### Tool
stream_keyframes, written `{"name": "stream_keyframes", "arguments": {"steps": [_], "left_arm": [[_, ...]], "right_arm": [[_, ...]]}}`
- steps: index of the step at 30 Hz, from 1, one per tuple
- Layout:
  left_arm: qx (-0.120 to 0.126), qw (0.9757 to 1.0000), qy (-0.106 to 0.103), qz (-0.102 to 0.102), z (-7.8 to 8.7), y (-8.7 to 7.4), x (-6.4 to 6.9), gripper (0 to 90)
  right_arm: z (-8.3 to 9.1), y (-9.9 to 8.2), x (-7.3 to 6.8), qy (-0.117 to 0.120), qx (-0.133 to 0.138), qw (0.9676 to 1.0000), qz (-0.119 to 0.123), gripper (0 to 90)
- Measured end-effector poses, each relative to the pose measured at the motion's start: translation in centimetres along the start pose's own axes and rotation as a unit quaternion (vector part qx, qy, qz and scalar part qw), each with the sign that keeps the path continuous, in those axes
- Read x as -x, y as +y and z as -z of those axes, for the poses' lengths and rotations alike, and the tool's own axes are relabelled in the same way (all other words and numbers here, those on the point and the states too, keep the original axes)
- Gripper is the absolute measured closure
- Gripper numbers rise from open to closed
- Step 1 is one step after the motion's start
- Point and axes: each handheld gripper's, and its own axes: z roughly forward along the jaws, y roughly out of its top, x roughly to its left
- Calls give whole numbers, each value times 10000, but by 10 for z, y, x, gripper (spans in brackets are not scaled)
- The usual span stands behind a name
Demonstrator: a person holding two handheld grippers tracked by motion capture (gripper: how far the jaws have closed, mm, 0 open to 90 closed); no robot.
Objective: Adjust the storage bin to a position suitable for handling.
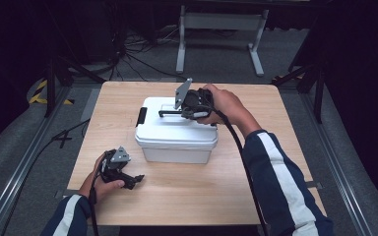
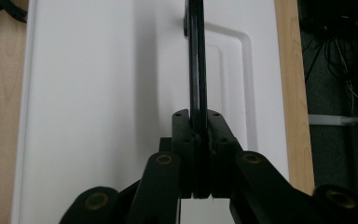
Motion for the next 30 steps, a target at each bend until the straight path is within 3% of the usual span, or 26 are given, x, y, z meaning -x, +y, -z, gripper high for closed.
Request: {"name": "stream_keyframes", "arguments": {"steps": [15, 24, 30], "left_arm": [[-17, 10000, -10, 6, 0, 0, 0, 5], [-24, 10000, -11, 18, 1, 0, 0, 5], [-29, 10000, -26, 39, 1, 0, 1, 5]], "right_arm": [[16, -2, -2, -53, 119, 9999, 99, 851], [33, -15, 0, -140, 276, 9995, -11, 851], [43, -33, 3, -173, 428, 9989, -78, 850]]}}
